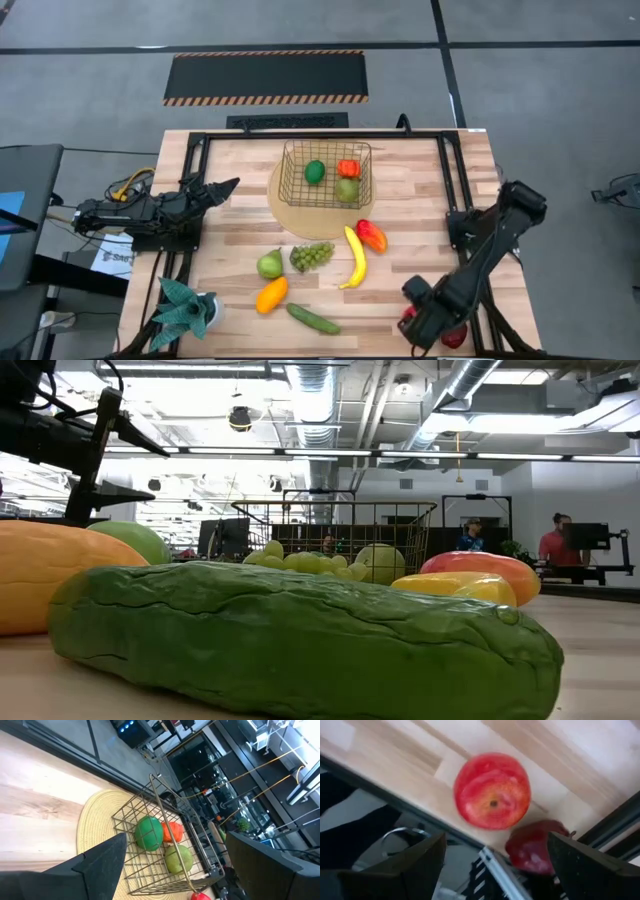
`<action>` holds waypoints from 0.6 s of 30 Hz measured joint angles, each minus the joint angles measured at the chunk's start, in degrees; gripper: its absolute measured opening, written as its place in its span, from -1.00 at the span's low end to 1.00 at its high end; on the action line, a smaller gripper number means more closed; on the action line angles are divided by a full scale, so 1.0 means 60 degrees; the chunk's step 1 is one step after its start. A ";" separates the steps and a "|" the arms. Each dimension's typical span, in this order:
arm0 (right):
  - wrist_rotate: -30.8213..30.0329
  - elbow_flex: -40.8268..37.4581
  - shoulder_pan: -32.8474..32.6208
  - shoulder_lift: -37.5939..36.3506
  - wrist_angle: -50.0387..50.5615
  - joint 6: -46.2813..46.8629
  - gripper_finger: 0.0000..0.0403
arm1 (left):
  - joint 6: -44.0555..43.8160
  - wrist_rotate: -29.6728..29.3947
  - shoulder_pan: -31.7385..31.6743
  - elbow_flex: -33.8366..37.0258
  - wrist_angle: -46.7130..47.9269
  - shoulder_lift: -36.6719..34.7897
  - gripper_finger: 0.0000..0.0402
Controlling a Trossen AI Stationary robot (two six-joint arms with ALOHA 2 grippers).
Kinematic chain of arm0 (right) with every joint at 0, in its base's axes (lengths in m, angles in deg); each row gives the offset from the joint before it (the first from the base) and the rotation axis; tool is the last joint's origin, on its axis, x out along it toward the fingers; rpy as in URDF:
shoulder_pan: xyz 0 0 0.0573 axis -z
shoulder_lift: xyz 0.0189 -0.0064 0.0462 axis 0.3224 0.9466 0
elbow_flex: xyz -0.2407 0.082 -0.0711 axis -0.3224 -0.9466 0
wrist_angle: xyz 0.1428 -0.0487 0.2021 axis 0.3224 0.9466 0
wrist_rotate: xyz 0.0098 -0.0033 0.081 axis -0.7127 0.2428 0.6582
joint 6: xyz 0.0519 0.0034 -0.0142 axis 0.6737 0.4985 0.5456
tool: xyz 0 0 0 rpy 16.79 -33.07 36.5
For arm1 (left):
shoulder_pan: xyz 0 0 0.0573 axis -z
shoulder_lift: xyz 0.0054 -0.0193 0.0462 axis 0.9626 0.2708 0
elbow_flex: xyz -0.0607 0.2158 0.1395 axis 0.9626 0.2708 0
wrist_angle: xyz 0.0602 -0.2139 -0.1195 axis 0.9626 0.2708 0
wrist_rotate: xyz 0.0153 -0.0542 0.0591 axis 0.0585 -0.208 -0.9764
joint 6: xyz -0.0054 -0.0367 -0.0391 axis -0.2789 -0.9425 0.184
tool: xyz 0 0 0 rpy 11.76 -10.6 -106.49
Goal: Build produce basket
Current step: Put the red apple into the wire basket
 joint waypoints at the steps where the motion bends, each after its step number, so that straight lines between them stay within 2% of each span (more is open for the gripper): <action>1: -0.0007 0.0000 -0.0010 0.0127 0.0001 -0.0005 0.80 | -0.0001 0.0000 0.0000 0.0000 0.0002 0.0001 0.63; 6: -0.0040 0.0004 -0.0033 0.0748 -0.0116 -0.0561 0.80 | 0.0002 0.0000 0.0000 0.0000 0.0019 -0.0001 0.63; 18: 0.0147 0.0025 0.0007 0.1804 -0.0304 -0.0833 0.80 | -0.0075 -0.0011 0.0000 0.0007 0.0046 -0.0002 0.63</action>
